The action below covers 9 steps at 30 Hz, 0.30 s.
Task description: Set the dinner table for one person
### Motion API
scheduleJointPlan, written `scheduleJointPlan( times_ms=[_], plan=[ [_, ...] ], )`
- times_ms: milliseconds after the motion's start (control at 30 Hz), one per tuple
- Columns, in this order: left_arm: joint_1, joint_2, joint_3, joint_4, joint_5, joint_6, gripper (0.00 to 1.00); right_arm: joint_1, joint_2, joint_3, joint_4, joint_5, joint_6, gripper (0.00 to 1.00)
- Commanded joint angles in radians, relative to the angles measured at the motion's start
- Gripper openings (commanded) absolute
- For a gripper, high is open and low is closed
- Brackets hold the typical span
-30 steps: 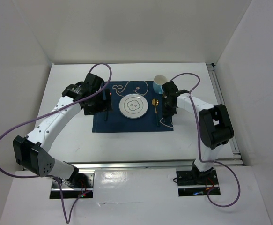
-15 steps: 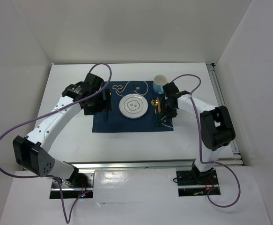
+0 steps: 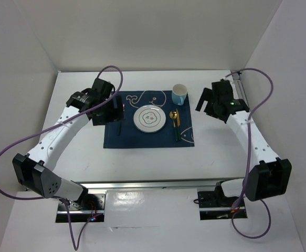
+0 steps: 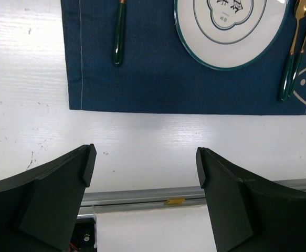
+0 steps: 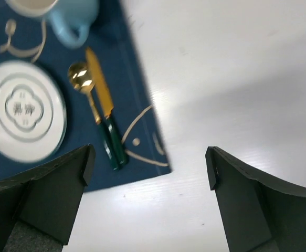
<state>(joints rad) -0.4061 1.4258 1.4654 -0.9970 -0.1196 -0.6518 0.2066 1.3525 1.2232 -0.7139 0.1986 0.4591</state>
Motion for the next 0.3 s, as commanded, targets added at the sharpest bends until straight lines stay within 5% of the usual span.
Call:
scheduleJointPlan(
  times_ms=[0,267],
  plan=[
    [0.007,-0.019,0.046,-0.012,-0.031,0.03,0.96,-0.065,-0.059,0.032,-0.087,0.087,0.055,1.0],
    [0.007,-0.019,0.055,-0.002,-0.041,0.052,0.96,-0.121,-0.159,-0.025,-0.052,0.078,0.024,1.0]
  ],
)
